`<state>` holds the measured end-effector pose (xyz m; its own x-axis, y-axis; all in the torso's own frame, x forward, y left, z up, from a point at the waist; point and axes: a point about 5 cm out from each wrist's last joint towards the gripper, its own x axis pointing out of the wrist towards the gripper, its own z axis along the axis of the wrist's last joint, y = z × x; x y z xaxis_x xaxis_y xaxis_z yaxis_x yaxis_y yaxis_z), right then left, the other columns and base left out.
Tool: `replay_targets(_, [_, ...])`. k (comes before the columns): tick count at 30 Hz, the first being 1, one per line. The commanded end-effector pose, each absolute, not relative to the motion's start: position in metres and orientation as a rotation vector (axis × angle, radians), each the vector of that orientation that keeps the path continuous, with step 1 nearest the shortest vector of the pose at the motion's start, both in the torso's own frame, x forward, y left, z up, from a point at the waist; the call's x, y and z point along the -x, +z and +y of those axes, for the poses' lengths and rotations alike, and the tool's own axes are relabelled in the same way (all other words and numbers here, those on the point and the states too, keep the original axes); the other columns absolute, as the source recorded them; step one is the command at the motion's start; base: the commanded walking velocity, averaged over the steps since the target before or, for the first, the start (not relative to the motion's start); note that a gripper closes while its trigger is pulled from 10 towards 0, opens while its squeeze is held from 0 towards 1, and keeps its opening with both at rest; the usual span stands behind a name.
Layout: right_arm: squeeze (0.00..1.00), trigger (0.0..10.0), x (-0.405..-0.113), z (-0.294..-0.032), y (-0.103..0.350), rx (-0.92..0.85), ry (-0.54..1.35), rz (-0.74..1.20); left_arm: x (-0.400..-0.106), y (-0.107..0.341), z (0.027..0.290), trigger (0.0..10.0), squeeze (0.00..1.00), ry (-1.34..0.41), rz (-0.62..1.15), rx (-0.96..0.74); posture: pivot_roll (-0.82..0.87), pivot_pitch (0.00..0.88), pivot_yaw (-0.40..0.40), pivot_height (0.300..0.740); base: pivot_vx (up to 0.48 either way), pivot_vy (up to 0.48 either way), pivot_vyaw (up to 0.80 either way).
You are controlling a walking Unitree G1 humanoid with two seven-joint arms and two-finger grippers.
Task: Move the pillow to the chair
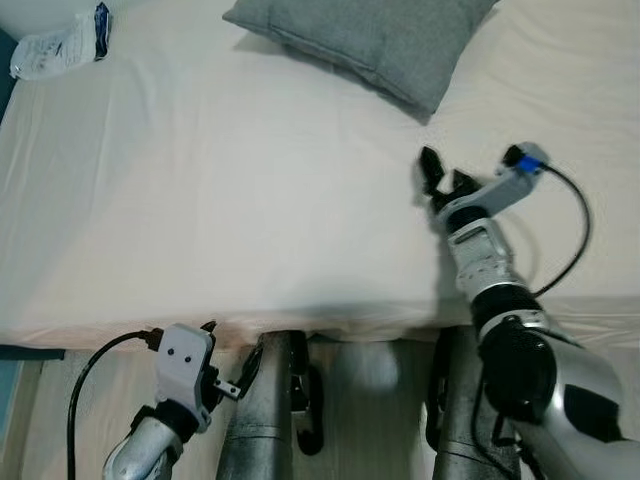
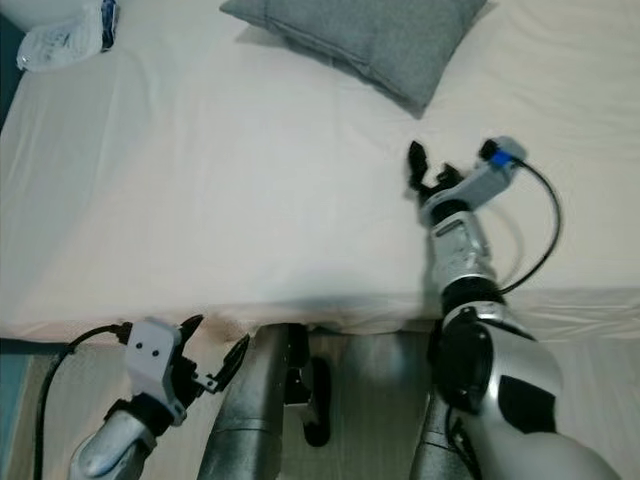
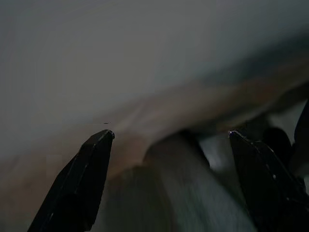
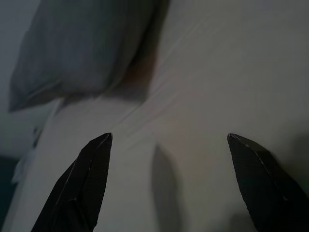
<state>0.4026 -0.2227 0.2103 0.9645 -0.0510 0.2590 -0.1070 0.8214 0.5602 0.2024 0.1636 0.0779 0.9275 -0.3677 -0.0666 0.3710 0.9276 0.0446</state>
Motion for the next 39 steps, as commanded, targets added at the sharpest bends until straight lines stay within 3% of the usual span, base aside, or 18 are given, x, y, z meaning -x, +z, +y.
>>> replay_targets(1, [0.00, 10.0, -0.401, -0.222, 0.204, -0.638, 0.014, -0.263, -0.193, 0.071, 0.169, 10.0, 0.00, -0.374, 0.120, -0.065, 0.20, 0.605, 0.296, 0.601, 0.000, 0.000, 0.00])
replay_targets(9, [0.00, 10.0, -0.403, -0.231, 0.219, -0.644, 0.009, -0.298, -0.183, 0.078, 0.162, 10.0, 0.00, -0.390, 0.154, -0.052, 0.21, 0.622, 0.307, 0.601, 0.000, 0.000, 0.00])
replay_targets(26, [0.00, 10.0, -0.421, -0.159, 0.254, -0.674, 0.239, -0.279, -0.157, 0.092, 0.165, 10.0, 0.00, -0.415, 0.210, -0.063, 0.27, 0.689, 0.358, 0.601, 0.000, 0.000, 0.00])
replay_targets(39, [0.00, 10.0, -0.422, -0.152, 0.263, -0.654, 0.249, -0.290, -0.144, 0.103, 0.166, 10.0, 0.00, -0.429, 0.238, -0.052, 0.26, 0.743, 0.385, 0.601, 0.000, 0.000, 0.00])
